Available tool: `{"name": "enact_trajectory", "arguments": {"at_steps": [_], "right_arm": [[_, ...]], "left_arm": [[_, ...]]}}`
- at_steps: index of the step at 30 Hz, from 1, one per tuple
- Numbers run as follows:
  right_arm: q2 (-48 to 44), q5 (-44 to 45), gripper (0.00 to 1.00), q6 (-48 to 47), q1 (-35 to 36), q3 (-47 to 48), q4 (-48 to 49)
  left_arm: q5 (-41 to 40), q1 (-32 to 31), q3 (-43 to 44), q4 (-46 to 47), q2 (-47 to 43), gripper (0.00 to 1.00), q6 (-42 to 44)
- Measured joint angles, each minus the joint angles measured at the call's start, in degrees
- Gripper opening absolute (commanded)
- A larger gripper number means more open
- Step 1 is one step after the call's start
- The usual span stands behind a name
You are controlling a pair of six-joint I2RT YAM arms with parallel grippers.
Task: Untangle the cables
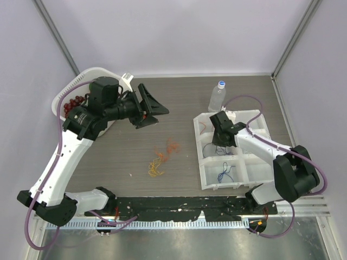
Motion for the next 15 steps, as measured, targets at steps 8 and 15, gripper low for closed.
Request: {"name": "enact_trajectory", "arguments": {"at_steps": [8, 15], "right_arm": [[-4.48, -2.12, 0.51, -5.55, 0.0, 5.73, -7.89], [-14.01, -2.97, 0.57, -7.48, 0.0, 9.11, -13.18]], "left_arm": [[0.42, 0.0, -0.24, 0.0, -0.61, 0.74, 0.22], [0.92, 0.0, -3.96, 0.44, -0.42, 0.67, 1.77]]}}
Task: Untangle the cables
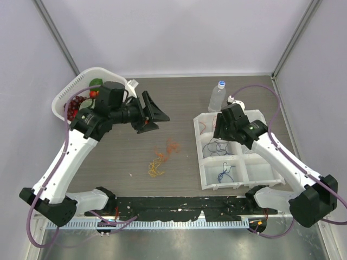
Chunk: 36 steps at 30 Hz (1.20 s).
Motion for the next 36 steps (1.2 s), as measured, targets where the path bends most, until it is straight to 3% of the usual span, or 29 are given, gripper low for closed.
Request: {"name": "enact_trajectory", "arguments": {"at_steps": [3, 10, 14, 18, 26, 32, 36], "right_arm": [[-1.46, -2.4, 0.52, 0.0, 0.0, -0.07, -0.61], [-4.02, -10.12, 0.51, 0.96, 1.05, -5.77, 1.2], [-6.1, -14.45, 0.5, 1.97, 3.61, -6.62, 3.56], [-4.57, -16.39, 0.5, 3.02, 8.7, -6.6, 7.72], [4.74, -17.55, 0.48, 5.46, 19.89, -4.44, 12.22], [5.46, -17.73, 0.48, 6.12, 21.18, -4.11, 13.77], [5.44, -17.92, 0.48, 6.12, 21.18, -4.11, 13.9]], "left_arm": [[-0.04, -0.02, -4.57, -0.22, 0.44, 0.6, 1.36], [-4.66, -0.17, -15.43, -2.6, 0.94, 0.44, 7.5], [-8.13, -0.17, -20.87, -4.11, 1.99, 0.44, 10.93], [-10.4, 0.0, -24.04, -3.3, 5.44, 0.54, 12.59], [-13.84, 2.56, -25.75, 1.53, 14.75, 0.42, 11.76], [-16.26, 2.86, -25.77, 4.92, 19.76, 0.41, 10.64], [-17.07, 2.86, -25.79, 6.54, 23.19, 0.32, 10.69]]}}
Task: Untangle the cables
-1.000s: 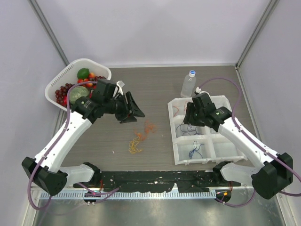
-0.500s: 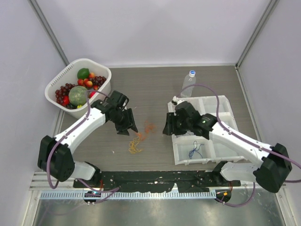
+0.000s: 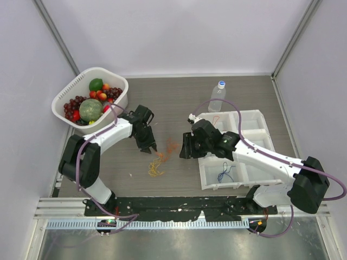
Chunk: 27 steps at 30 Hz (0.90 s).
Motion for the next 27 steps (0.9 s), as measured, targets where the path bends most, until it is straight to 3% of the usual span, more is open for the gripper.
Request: {"name": "enact_trajectory", "arguments": {"at_steps": [3, 5, 8, 12, 19, 24, 27], "right_arm": [[0.0, -0.15, 0.48, 0.0, 0.0, 0.0, 0.0], [0.0, -0.57, 0.5, -0.02, 0.15, 0.11, -0.04], [0.17, -1.22, 0.59, -0.11, 0.87, 0.98, 0.0], [1.16, -3.5, 0.62, -0.48, 2.19, 2.51, 2.78], [6.29, -7.76, 0.63, -0.13, 3.1, 5.18, 12.37], [9.77, -7.32, 0.63, 0.02, 4.33, 10.29, 17.31], [9.97, -4.9, 0.58, 0.0, 5.42, 13.03, 19.21]], "left_arm": [[-0.11, 0.0, 0.02, 1.05, 2.08, 0.09, 0.04], [-0.13, 0.0, 0.02, 1.4, 3.13, 0.0, 0.26], [-0.55, 0.0, 0.04, 1.29, 2.64, 0.0, 0.44], [-0.55, 0.0, 0.11, 0.17, -3.82, 0.0, 0.39], [1.84, 0.0, 4.02, -3.26, -23.76, 0.0, -0.26], [3.78, -0.02, 10.45, -7.17, -29.4, 0.0, -0.28], [4.79, 0.0, 15.26, -10.03, -29.57, 0.0, 0.02]]}}
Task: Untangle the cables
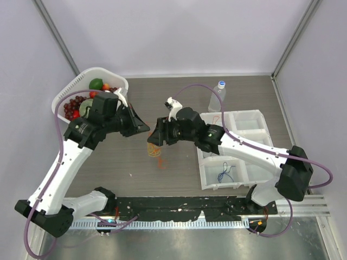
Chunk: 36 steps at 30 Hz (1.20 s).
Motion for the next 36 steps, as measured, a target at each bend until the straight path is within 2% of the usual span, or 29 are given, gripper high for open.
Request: {"name": "enact_trajectory", "arguments": {"at_steps": [3, 8, 10, 14, 16, 20, 24, 28, 31, 36], "right_arm": [[-0.35, 2.93, 0.48, 0.17, 0.72, 0.74, 2.69], [-1.6, 5.66, 0.26, 2.71, 1.2, -2.08, 9.68], [-1.88, 6.56, 0.22, 4.52, 1.27, -4.66, 12.94], [1.2, 8.37, 0.2, 8.13, 1.29, -10.01, 15.8], [4.13, 8.66, 0.21, 9.38, 1.27, -12.09, 15.91], [7.32, 9.49, 0.31, 10.16, 1.16, -14.97, 12.55], [6.29, 10.08, 0.48, 8.52, 0.87, -14.97, 7.72], [-0.28, 11.41, 0.66, 4.98, 0.87, -14.82, 1.05], [-6.47, 11.34, 0.68, 1.44, 0.72, -12.24, -3.8], [-10.67, 9.07, 0.69, -5.22, 0.57, -0.46, -9.66]], "left_arm": [[0.96, 0.0, 4.28, -2.14, 0.72, 0.0, 0.2], [2.73, 0.0, 9.4, -4.55, 2.43, 0.0, 0.33], [3.21, 0.0, 12.33, -5.81, 3.74, 0.0, 0.33], [4.22, 0.0, 21.59, -7.37, 6.51, 0.0, 0.28], [4.57, 0.0, 27.78, -7.56, 7.61, 0.0, 0.28], [4.57, 0.0, 35.63, -6.93, 8.02, 0.0, 0.28], [4.13, -0.02, 37.07, -7.08, 7.69, 0.0, 0.72], [3.48, 0.0, 36.24, -7.43, 8.81, 0.0, 1.46], [2.86, -0.02, 34.75, -7.45, 9.38, 0.0, 1.6], [2.47, 0.0, 34.45, -7.43, 9.99, 0.0, 1.73]]}}
